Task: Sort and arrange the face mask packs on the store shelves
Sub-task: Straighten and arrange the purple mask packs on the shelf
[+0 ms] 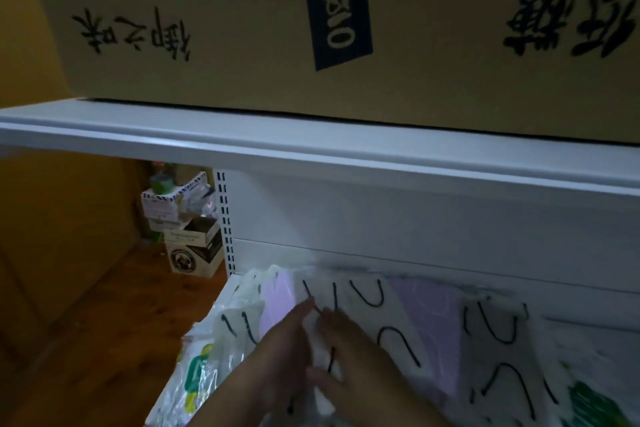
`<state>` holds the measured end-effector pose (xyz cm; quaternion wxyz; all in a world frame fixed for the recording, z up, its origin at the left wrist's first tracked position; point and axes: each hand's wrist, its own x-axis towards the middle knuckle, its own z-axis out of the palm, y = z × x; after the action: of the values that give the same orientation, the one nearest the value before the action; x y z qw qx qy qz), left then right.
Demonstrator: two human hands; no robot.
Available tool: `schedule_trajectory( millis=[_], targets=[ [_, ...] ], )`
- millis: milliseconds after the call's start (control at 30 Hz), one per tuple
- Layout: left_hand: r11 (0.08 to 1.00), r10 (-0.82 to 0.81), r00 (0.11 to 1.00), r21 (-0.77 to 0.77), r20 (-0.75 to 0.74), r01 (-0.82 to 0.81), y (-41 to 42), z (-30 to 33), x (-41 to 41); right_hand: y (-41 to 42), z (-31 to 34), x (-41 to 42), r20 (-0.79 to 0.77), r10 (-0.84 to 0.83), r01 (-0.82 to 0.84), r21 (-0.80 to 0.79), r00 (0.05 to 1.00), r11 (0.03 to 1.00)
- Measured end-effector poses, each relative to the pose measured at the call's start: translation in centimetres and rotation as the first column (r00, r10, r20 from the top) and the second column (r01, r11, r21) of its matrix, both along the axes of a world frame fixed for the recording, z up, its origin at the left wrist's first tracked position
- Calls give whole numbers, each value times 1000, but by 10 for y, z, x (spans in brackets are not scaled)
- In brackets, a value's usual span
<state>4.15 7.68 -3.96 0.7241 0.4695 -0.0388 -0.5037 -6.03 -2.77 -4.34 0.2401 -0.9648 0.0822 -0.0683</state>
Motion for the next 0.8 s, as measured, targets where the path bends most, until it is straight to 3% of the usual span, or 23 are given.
schedule_trajectory(
  millis=[100, 167, 300, 367, 433, 533, 633, 800],
  targets=[
    [997, -20, 1000, -72, 5, 20, 17, -15, 13, 9, -3, 6, -92, 92, -90, 29, 991, 996],
    [998, -13, 997, -67, 74, 18, 26, -21, 18, 7, -5, 4, -40, 98, -98, 9, 994, 995],
    [996, 20, 990, -88, 139, -7, 38, -17, 22, -14, -18, -5, 224, -243, 256, -31, 944, 966],
    [994, 109, 982, -33, 157, -105, 37, -17, 27, -34, -25, -5, 22, -379, 379, -92, 925, 921],
    [989, 145, 980, 7, 138, -147, 36, -16, 30, -53, -30, -4, -220, -424, 394, -168, 878, 903],
    [989, 147, 987, 20, 64, -149, 32, -14, 24, -62, -32, -1, -357, -430, 352, -264, 829, 898],
    [987, 158, 987, 18, 2, -158, 28, -14, 20, -60, -36, -1, -373, -423, 317, -313, 826, 895],
    [993, 105, 994, 49, -15, -104, 30, -7, 17, -57, -18, -7, -246, -414, 344, -283, 876, 895]
  ],
)
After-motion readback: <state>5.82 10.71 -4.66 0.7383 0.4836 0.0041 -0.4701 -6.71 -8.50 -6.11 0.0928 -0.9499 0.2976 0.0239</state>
